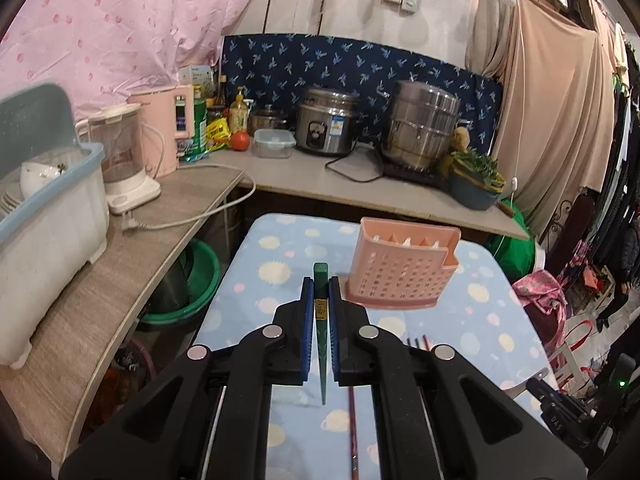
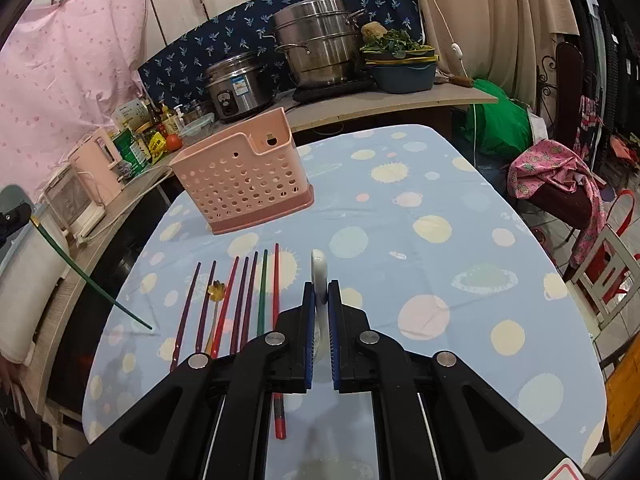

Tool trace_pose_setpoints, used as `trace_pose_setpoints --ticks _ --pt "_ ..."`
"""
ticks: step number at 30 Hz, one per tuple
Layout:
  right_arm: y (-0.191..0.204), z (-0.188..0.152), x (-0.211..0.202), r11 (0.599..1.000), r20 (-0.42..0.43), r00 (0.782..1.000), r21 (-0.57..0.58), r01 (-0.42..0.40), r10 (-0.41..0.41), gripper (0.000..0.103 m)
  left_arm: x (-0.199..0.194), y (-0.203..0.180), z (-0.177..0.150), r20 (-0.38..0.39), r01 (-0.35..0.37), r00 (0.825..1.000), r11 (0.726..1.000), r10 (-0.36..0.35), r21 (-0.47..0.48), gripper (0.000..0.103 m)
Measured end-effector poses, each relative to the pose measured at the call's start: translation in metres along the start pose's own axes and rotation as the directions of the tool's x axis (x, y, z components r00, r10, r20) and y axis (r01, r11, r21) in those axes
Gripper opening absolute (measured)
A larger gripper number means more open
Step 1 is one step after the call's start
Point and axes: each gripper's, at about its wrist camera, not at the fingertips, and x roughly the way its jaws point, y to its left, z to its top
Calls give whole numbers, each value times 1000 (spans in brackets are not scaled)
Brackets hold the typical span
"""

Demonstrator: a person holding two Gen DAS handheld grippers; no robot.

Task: Organize utensils
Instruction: 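Lift the green chopstick with the left tool to the pink basket while the right tool carries the spoon there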

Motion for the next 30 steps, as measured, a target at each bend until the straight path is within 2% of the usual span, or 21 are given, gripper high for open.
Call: trace_pose_setpoints --ticks 6,12,17,20,25,30 --pt "3 49 10 997 22 997 19 -69 68 7 -1 -18 47 69 27 997 1000 -28 17 7" --pt "11 112 35 992 52 991 27 -123 121 7 7 -42 102 157 55 986 998 -58 20 7" --pt "19 158 63 991 72 989 27 -128 126 7 23 -59 143 229 49 972 998 -55 32 7" --pt "26 178 79 992 87 989 14 -123 122 7 41 -63 158 235 52 970 998 -58 29 7" --pt "36 199 109 994 91 990 -5 -110 110 7 77 -70 162 210 49 976 998 -54 27 7" --pt "50 198 138 995 66 994 -47 -86 89 7 111 -73 148 157 41 986 999 -46 34 7"
